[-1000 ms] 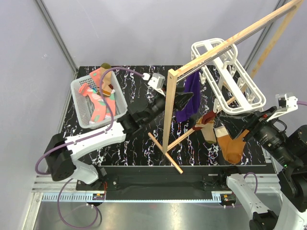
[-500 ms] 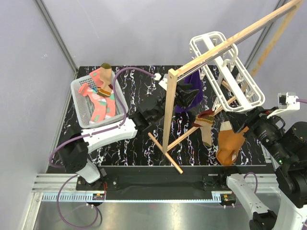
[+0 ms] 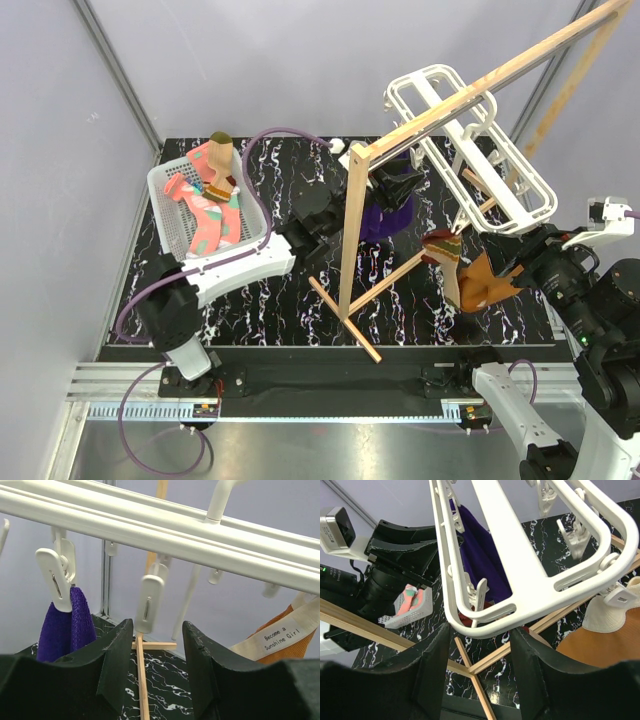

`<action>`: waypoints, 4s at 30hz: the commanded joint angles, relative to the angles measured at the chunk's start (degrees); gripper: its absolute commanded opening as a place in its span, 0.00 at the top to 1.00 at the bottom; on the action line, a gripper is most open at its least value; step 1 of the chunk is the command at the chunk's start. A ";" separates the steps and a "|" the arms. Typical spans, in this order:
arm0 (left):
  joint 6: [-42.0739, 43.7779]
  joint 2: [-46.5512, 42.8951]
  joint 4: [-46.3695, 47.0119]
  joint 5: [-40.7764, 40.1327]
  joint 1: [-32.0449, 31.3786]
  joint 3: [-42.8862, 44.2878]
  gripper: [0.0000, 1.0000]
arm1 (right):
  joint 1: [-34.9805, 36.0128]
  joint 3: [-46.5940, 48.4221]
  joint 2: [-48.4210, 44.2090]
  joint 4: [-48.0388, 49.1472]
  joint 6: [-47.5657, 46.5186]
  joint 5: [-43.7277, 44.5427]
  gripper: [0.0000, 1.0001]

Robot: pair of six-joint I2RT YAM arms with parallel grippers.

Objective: Clip the socks to the hanger
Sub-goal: Open the clamp at the hanger.

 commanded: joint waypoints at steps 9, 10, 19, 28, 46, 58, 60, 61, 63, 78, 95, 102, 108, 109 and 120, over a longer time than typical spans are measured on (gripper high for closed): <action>4.78 2.49 2.65 1.19 0.80 5.68 0.53 | 0.40 1.23 0.52 1.33 0.13 -0.55 0.44; 4.78 2.67 2.48 1.11 0.97 5.86 0.53 | 0.23 1.23 0.52 1.33 0.22 -0.55 0.45; 4.87 2.67 0.90 3.30 2.11 6.38 0.76 | 0.32 1.49 0.61 0.98 0.22 -0.99 0.46; 4.35 0.21 -1.39 8.75 2.29 4.72 1.00 | 0.32 2.55 0.70 -0.34 1.54 -4.24 0.46; 10.06 2.84 -2.18 13.59 2.38 7.88 0.50 | 0.32 2.72 0.52 -1.04 1.10 -3.98 0.46; 9.53 5.57 -3.06 14.11 2.38 11.13 0.67 | 0.32 2.72 0.44 -1.22 1.27 -4.33 0.47; 9.27 5.92 -3.23 13.94 2.38 11.66 0.68 | 0.32 2.81 0.35 -1.31 1.28 -4.51 0.47; 9.09 6.09 -3.15 14.02 2.38 11.83 0.71 | 0.40 2.81 0.35 -1.39 1.36 -4.51 0.47; 8.92 6.27 -3.23 14.29 2.38 11.92 0.74 | 0.32 2.99 0.26 -1.74 1.63 -4.86 0.47; 5.75 0.57 -9.99 13.59 1.51 8.41 1.00 | 0.32 4.13 1.75 0.88 6.72 -26.11 0.46; 8.83 -3.92 -21.34 19.56 -1.22 8.49 1.00 | 0.32 -3.95 7.90 21.01 15.78 -29.04 0.44; 7.78 -4.19 -25.20 22.55 -1.31 10.07 1.00 | 0.40 -4.75 9.93 19.09 10.33 -18.93 0.51; 6.11 -3.31 -28.72 23.51 -1.31 12.62 1.00 | 0.23 -5.27 10.45 18.73 7.52 -13.65 0.48; 5.75 -3.13 -28.90 23.78 -1.31 13.23 1.00 | 0.32 -5.19 10.54 18.64 6.99 -13.30 0.48; 4.61 -2.34 -30.39 24.49 -2.36 15.87 1.00 | 0.32 -6.77 12.12 21.54 5.85 -13.47 0.41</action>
